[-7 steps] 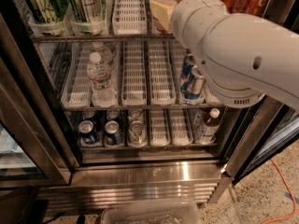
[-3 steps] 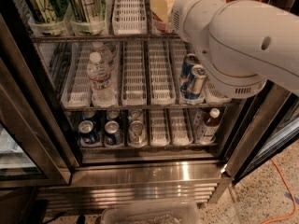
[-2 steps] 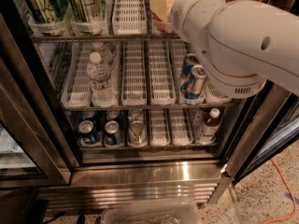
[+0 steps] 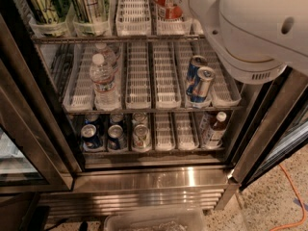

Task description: Pick coke can from top shelf of fridge

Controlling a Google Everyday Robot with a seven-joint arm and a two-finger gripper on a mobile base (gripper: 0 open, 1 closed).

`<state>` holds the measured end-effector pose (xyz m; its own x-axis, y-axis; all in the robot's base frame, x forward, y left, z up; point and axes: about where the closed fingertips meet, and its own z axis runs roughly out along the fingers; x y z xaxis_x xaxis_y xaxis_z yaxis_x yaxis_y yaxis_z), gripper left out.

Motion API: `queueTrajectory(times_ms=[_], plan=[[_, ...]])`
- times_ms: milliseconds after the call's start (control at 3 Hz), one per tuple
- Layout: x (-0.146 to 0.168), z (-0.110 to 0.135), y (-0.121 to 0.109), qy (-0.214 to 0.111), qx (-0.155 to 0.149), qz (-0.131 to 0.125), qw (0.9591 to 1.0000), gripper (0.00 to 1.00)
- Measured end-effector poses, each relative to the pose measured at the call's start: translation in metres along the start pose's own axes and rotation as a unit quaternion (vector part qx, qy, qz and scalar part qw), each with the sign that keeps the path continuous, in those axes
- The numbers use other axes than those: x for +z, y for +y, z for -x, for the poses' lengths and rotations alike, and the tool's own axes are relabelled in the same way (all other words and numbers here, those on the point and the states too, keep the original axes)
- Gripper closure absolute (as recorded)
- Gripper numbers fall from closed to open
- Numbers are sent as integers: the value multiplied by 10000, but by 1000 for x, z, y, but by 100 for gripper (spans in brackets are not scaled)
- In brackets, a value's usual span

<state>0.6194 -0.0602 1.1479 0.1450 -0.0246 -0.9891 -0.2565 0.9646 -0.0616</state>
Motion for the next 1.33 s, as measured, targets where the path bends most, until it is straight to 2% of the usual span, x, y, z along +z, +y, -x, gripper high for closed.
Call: queueTrajectory(times_ms=[333, 667, 1000, 1333], plan=[[-5, 16, 1, -148, 25, 24, 9999, 100], [-25, 0, -8, 90, -38, -9, 10000, 100], [-57, -36, -8, 574, 94, 56, 9983, 100], [-69, -46, -6, 759, 137, 122, 9969, 100]])
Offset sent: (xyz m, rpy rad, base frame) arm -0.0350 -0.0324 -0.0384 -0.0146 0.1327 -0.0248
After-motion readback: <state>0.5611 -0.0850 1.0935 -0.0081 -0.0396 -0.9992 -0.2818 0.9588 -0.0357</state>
